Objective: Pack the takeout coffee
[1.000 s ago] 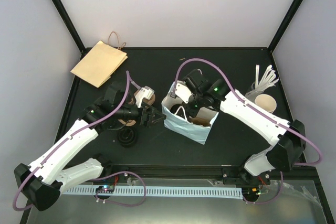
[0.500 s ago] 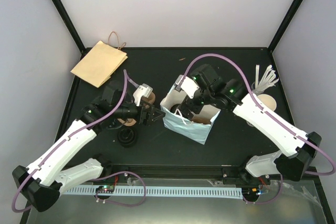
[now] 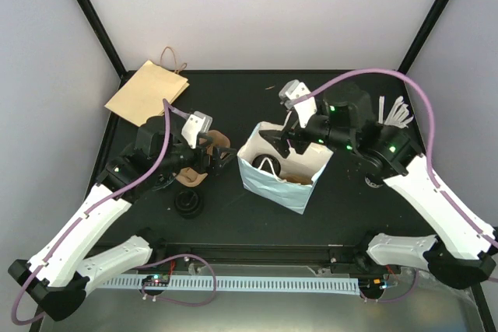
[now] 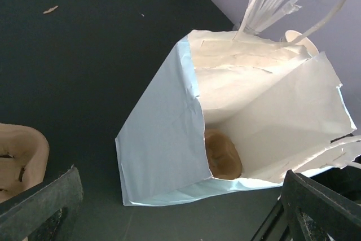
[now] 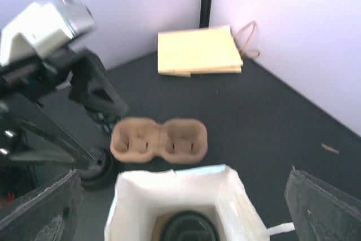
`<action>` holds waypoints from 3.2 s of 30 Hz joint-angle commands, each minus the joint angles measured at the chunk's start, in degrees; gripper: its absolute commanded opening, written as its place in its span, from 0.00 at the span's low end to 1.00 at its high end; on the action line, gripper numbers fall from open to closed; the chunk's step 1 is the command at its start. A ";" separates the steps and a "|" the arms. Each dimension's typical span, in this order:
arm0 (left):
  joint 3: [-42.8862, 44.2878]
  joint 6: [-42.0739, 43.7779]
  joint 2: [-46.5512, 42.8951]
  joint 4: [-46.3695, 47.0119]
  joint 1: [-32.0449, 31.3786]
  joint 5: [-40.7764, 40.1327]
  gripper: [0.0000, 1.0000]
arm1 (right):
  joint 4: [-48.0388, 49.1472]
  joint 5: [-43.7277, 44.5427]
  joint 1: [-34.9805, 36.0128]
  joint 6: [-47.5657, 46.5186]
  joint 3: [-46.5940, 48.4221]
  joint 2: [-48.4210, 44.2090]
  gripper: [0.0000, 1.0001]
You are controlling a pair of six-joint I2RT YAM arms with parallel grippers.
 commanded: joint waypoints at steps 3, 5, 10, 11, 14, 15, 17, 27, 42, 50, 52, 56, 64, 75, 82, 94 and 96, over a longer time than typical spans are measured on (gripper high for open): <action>6.90 3.91 3.72 -0.50 0.25 0.61 0.93 | 7.01 3.67 0.02 6.13 0.68 -6.47 1.00; 10.49 4.90 7.32 -3.30 0.01 0.64 0.90 | 6.28 7.64 0.00 7.14 -0.63 -8.65 1.00; 15.60 5.98 13.69 -5.66 -1.66 -0.42 0.84 | 1.47 14.97 0.03 7.07 -4.94 -13.77 1.00; 16.27 6.10 14.82 -5.98 -2.07 -0.79 0.83 | 1.08 16.84 -0.01 7.56 -6.74 -15.15 1.00; 18.69 6.26 18.33 -7.32 -3.80 -3.01 0.78 | 1.01 19.89 0.06 9.23 -12.16 -20.42 1.00; 19.44 6.27 19.54 -7.77 -4.57 -3.78 0.76 | 1.17 20.60 0.08 10.26 -14.12 -21.91 1.00; 20.92 6.31 21.64 -8.49 -6.05 -5.96 0.75 | 1.47 22.73 0.01 12.98 -17.96 -24.64 1.00; 29.65 6.18 33.76 -15.10 -11.87 -19.72 0.56 | 5.29 25.50 0.02 19.57 -32.31 -34.81 1.00; 39.80 4.11 41.21 -21.76 -12.07 -26.21 0.01 | 5.20 28.04 0.05 19.01 -37.19 -41.08 1.00; 40.72 4.79 41.99 -19.76 -9.65 -26.61 0.02 | 5.81 28.35 0.01 18.78 -37.69 -40.54 1.00; 41.37 4.77 42.50 -18.90 -8.47 -25.53 0.01 | 5.59 28.84 0.01 19.09 -37.78 -40.01 1.00; 44.34 4.15 45.05 -17.07 -5.32 -21.08 0.02 | 4.31 30.88 0.02 20.40 -37.46 -38.60 1.00; 54.23 2.93 55.07 -16.78 0.07 -16.62 0.02 | 1.95 33.07 0.07 22.74 -36.93 -38.71 1.00; 59.73 3.51 57.54 -15.25 4.24 -9.75 0.39 | -3.48 35.71 0.04 29.57 -35.98 -37.18 1.00; 58.79 5.04 50.96 -17.02 4.26 -9.50 0.67 | -7.77 37.45 0.06 37.38 -33.63 -31.28 1.00; 45.22 4.87 30.67 -16.54 4.32 -12.94 0.99 | -6.49 33.94 -0.09 36.38 -31.77 -28.76 1.00; 40.14 4.38 25.31 -14.77 4.33 -13.62 0.99 | -6.62 34.55 -0.01 37.13 -32.50 -29.20 1.00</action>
